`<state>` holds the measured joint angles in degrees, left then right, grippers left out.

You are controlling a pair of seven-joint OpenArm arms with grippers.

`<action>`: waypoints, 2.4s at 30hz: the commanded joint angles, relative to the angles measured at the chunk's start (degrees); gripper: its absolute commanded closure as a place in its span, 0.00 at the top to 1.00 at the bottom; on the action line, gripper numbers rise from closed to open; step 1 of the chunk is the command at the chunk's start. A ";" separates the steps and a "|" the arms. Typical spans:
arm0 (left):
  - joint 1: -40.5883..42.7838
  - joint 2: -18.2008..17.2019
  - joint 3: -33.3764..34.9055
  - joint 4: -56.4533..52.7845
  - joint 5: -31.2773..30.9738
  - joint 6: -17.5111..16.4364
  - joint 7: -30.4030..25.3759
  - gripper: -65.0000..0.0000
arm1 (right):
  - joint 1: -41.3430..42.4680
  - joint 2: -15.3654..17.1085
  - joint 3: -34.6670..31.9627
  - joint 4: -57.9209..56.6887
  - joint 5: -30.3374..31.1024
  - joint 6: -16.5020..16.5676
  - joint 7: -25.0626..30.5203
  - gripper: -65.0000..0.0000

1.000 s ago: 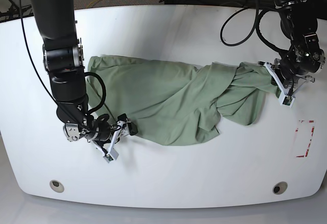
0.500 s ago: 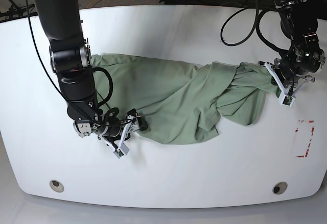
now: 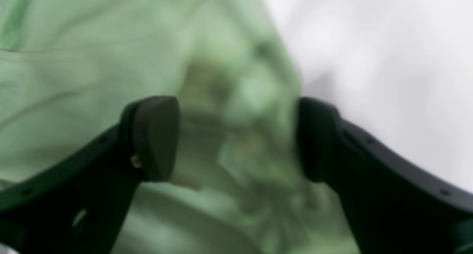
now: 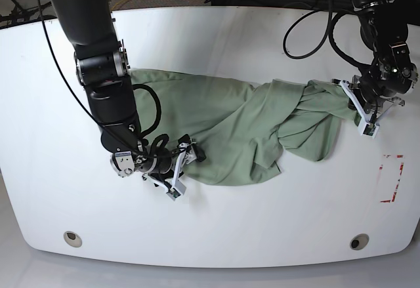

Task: Fold the T-shirt properly
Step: 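Lay the shirt down and regrasp its edge with the right gripper, then lift the shirt with both grippers and swing it across the table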

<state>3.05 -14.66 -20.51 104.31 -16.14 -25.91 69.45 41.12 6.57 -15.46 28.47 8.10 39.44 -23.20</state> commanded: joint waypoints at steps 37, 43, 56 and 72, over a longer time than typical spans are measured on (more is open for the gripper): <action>-18.65 1.86 2.71 1.40 -0.17 0.20 -0.48 0.00 | -1.87 9.12 15.24 45.16 -0.14 0.56 -27.92 0.00; -25.33 3.71 2.80 1.40 0.19 0.20 -0.48 0.00 | 5.07 12.11 15.24 48.85 -0.05 0.56 -32.32 0.00; -38.17 -0.07 2.53 0.96 0.27 0.29 -0.48 0.00 | 19.23 17.83 15.24 48.76 -0.05 0.56 -33.99 0.00; -39.31 -4.20 0.60 1.23 0.19 0.29 -0.13 0.00 | 18.52 18.00 25.27 50.61 0.03 0.56 -41.19 0.00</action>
<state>-35.18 -17.82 -19.66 104.71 -17.19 -25.76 70.04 58.46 23.94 8.32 76.75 8.80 40.45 -64.60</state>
